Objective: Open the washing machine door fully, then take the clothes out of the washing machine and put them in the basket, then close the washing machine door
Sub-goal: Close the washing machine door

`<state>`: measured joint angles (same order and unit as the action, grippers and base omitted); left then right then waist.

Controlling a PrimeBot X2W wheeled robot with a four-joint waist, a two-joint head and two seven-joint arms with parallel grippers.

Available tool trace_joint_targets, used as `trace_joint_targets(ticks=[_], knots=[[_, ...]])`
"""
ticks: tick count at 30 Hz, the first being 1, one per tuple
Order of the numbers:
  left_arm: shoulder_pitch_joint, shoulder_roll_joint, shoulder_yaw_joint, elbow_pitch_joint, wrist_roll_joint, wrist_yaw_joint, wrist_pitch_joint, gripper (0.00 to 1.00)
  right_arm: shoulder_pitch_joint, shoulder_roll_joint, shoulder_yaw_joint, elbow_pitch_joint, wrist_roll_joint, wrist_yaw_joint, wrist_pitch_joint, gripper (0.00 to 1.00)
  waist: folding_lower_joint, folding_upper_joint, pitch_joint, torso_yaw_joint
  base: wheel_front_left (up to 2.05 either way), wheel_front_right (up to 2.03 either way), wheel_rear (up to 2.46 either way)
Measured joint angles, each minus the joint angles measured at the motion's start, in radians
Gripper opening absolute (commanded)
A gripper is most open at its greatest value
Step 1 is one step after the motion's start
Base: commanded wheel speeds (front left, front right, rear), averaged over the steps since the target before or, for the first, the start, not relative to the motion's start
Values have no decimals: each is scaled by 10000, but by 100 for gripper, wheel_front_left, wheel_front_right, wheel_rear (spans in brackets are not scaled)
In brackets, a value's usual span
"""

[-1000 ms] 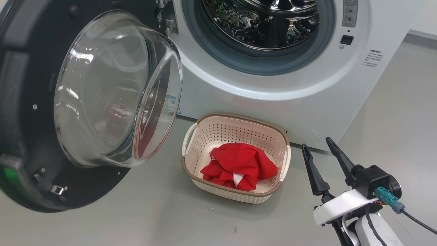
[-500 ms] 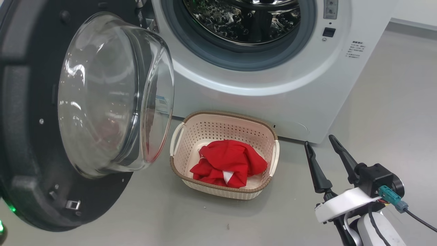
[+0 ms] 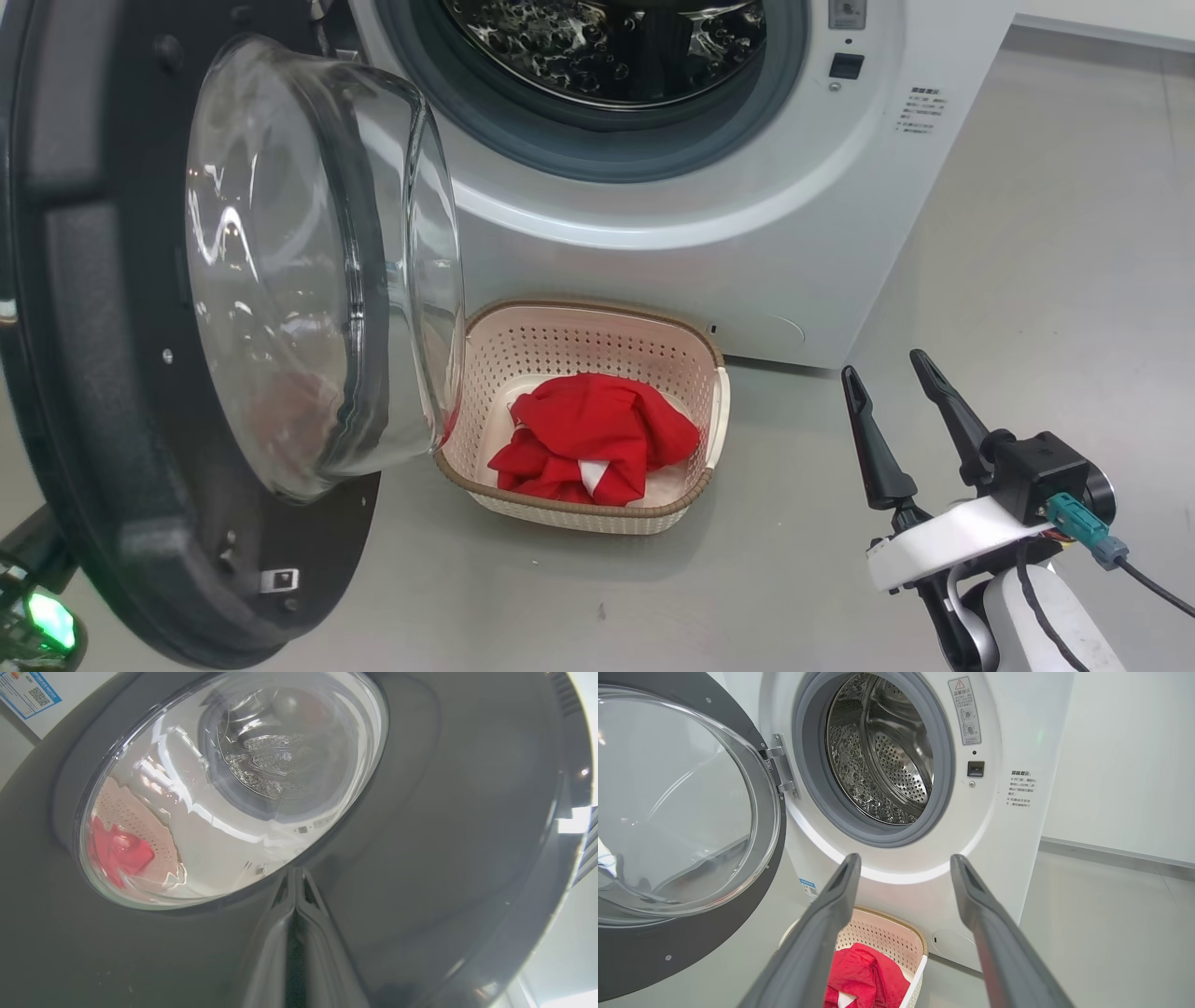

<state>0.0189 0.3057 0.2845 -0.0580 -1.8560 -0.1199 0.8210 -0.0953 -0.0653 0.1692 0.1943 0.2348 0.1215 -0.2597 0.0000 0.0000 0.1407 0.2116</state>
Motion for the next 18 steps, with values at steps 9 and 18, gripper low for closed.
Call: trace_joint_targets(ticks=[9, 18], knots=[[363, -219, -412, -991, -17, 0, 535, 0, -13, 25, 0, -6, 0, 0, 0, 100, 0, 0, 109, -408, 0, 0, 0], [524, -412, -686, -1745, -94, 0, 936, 0, -208, 40, 36, -42, 2, 0, 0, 100, 0, 0, 238, -959, 0, 0, 0]])
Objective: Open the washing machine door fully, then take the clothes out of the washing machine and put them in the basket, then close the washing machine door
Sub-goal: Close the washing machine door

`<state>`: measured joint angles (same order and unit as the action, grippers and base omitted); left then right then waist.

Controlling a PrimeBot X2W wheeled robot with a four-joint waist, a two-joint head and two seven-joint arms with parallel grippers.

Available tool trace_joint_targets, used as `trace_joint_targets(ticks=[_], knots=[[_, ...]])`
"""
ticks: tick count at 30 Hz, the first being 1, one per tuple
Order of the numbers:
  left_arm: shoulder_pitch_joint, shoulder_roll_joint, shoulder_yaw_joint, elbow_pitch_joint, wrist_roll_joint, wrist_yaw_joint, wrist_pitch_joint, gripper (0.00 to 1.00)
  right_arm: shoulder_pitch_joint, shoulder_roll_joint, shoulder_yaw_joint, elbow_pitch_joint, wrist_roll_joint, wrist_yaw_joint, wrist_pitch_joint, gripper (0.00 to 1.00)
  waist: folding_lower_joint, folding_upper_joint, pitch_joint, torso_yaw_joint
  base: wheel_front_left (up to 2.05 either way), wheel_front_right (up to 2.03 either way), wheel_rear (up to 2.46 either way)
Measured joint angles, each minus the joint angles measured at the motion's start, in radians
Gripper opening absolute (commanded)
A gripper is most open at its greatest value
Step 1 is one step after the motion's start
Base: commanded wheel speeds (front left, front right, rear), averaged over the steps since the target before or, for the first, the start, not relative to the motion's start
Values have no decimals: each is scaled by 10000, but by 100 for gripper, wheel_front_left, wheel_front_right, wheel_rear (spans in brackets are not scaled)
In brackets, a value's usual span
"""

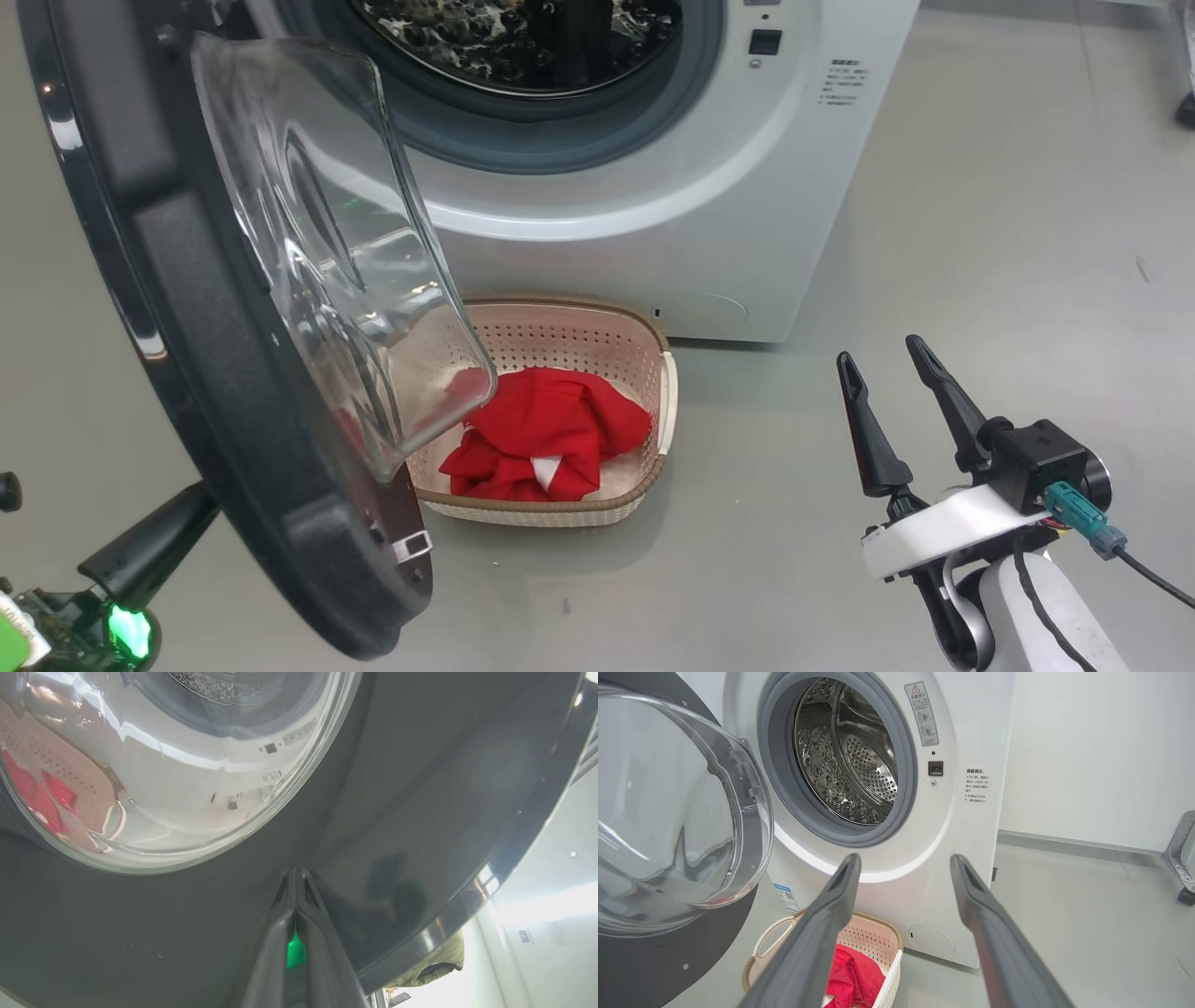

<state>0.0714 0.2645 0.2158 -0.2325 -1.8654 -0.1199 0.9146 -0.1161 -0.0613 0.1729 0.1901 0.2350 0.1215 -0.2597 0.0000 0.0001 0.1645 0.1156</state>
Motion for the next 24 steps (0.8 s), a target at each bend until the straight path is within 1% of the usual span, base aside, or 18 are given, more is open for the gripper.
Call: trace_joint_targets(ticks=[16, 24], knots=[[-32, -249, -698, -430, -268, 0, 410, 0, -154, 44, 90, -25, 82, 2, 0, 100, 0, 0, 281, -1172, 0, 0, 0], [-599, -414, -970, -303, -357, 2, 433, 0, -245, 54, 211, -65, 107, 2, 0, 100, 0, 0, 484, -1659, 0, 0, 0]])
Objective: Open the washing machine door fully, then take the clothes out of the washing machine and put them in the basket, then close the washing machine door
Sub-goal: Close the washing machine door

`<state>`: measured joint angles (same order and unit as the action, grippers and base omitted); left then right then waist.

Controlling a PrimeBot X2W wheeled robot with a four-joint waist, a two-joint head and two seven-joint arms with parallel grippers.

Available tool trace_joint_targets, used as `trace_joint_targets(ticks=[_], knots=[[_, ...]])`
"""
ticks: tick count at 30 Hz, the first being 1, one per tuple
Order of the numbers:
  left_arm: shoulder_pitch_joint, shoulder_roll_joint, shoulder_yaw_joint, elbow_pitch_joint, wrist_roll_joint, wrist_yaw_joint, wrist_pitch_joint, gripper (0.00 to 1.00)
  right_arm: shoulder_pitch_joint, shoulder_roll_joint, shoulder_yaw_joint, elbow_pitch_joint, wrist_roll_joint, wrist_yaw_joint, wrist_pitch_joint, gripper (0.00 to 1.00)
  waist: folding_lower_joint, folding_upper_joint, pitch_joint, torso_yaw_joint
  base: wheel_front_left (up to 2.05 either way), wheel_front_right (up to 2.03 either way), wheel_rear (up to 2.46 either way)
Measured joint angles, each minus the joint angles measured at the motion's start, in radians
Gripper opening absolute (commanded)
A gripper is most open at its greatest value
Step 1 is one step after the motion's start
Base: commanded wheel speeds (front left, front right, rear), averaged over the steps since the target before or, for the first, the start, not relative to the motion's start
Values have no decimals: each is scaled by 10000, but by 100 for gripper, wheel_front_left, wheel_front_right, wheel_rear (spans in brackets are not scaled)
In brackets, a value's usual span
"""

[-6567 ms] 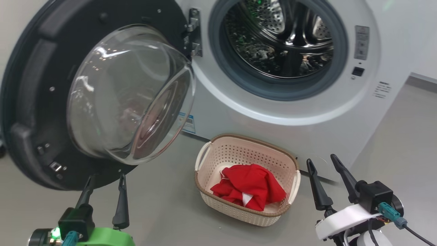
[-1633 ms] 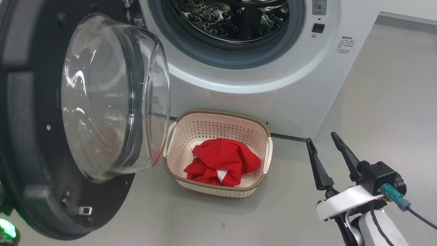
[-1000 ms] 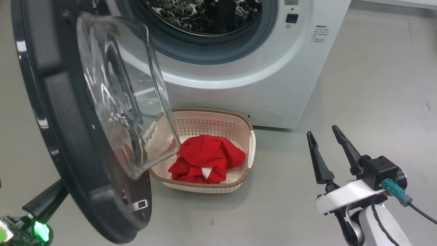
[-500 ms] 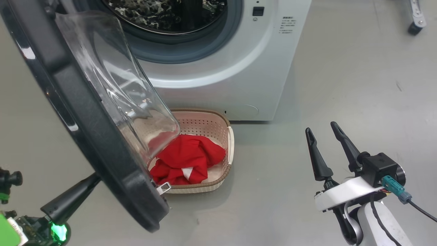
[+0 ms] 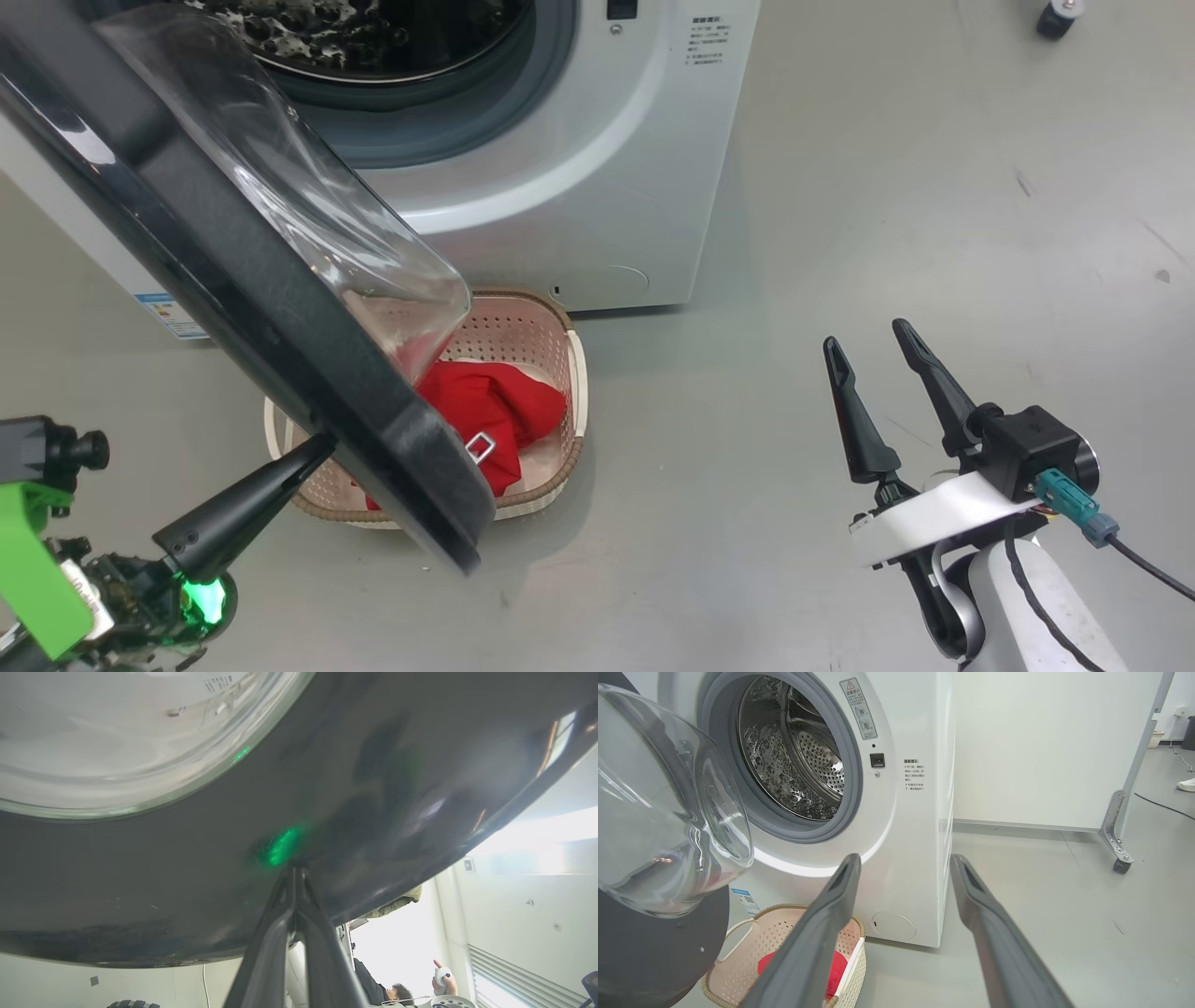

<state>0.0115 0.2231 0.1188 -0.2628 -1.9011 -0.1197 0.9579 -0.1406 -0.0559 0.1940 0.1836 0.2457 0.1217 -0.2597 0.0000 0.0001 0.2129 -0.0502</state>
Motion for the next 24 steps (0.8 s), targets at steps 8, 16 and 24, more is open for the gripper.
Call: trace_joint_targets(ticks=[8, 16, 24], knots=[[-797, -69, -267, 303, 2, 115, 0, 0, -252, 8, 67, -61, 10, 0, 0, 100, 0, 0, 306, -393, 0, 0, 0], [-1653, -107, -359, 683, 2, 462, -88, 0, -484, 21, 253, -130, 81, 0, 0, 100, 0, 0, 668, -804, 0, 0, 0], [-2726, -115, -677, 1007, 19, 811, -104, 0, -720, 31, 378, -209, 192, 0, 0, 100, 0, 0, 1134, -1278, 0, 0, 0]])
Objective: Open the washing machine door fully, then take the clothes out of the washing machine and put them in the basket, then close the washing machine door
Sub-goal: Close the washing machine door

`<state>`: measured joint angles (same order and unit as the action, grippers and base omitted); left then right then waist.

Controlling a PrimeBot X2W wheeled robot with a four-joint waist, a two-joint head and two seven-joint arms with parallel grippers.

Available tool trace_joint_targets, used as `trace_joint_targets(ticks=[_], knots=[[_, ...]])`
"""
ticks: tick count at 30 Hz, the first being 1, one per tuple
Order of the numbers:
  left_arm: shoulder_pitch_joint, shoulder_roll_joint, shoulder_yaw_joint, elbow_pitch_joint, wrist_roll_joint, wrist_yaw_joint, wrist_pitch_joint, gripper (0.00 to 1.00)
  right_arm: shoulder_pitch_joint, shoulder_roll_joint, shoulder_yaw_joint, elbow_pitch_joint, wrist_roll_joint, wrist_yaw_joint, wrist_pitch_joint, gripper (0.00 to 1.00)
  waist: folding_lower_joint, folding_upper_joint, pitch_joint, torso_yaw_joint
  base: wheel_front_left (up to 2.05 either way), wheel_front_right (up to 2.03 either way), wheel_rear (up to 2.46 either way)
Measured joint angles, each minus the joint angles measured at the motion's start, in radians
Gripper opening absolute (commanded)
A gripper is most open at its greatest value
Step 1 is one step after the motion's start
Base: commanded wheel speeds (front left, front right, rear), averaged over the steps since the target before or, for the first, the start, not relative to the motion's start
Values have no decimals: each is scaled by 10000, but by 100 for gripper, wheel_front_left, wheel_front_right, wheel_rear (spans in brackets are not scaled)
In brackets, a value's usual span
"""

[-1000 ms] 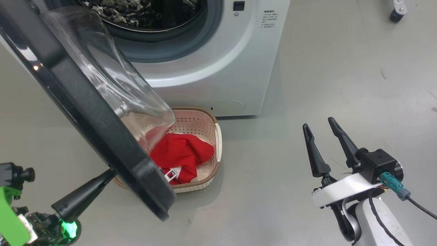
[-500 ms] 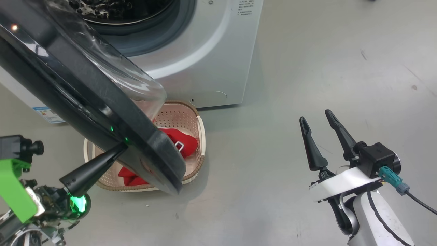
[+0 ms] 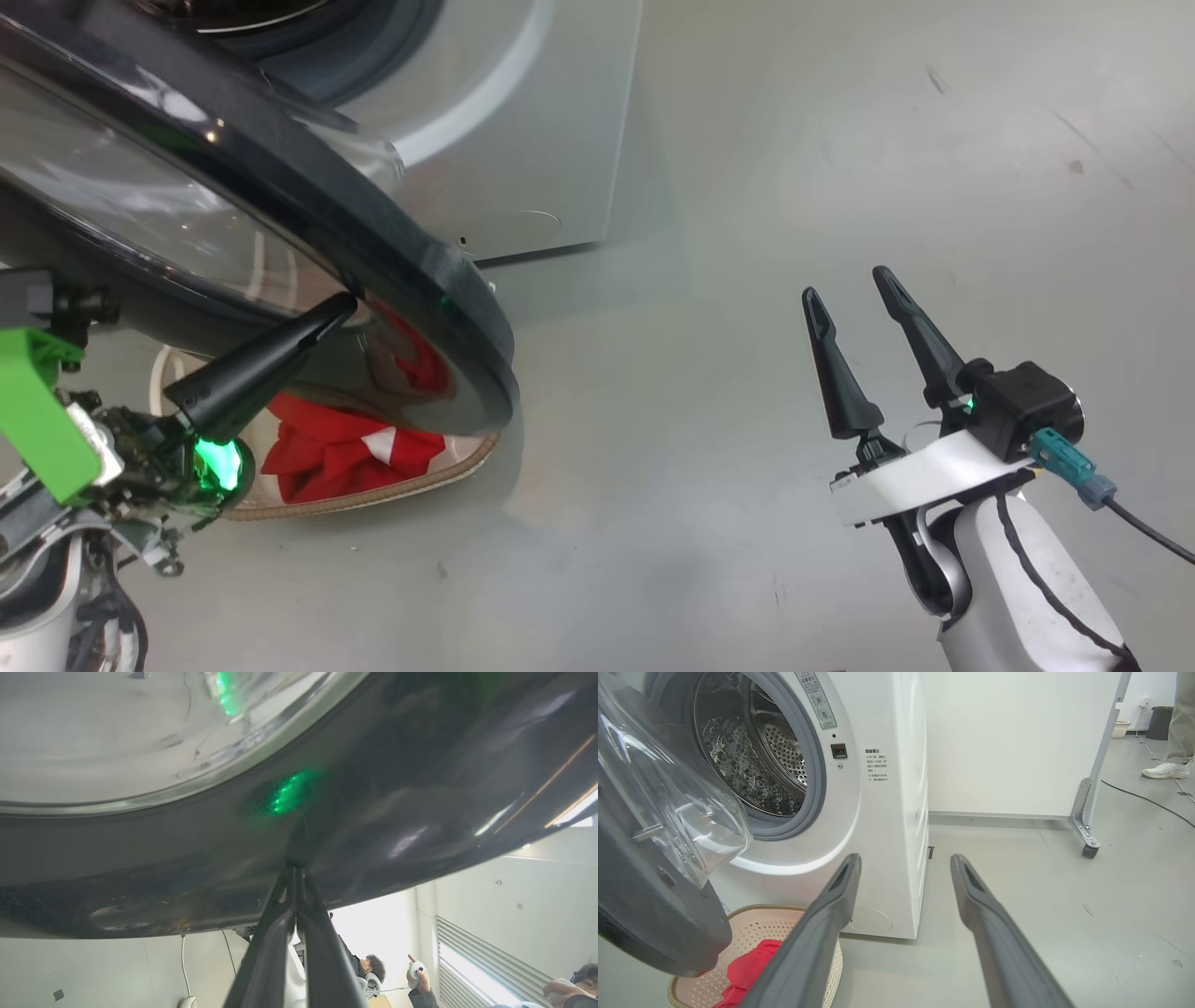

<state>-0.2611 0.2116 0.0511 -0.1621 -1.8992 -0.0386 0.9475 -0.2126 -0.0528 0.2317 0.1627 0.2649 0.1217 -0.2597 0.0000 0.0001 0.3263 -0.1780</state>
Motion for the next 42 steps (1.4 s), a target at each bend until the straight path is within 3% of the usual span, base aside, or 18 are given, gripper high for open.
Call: trace_joint_targets(ticks=[15, 20, 42], knots=[[-2336, -437, -226, 1561, 142, 523, -623, 0, -500, 23, 115, -209, 520, -6, 0, 100, 0, 0, 809, -749, 0, 0, 0], [-3068, -706, -211, 2288, 180, 527, -984, 0, -628, 35, 163, -209, 600, -8, 0, 100, 0, 0, 931, -870, 0, 0, 0], [-4919, -924, 98, 4458, 792, 360, -2107, 0, -757, 38, 412, -138, 911, -109, 0, 100, 0, 0, 1056, -1179, 0, 0, 0]])
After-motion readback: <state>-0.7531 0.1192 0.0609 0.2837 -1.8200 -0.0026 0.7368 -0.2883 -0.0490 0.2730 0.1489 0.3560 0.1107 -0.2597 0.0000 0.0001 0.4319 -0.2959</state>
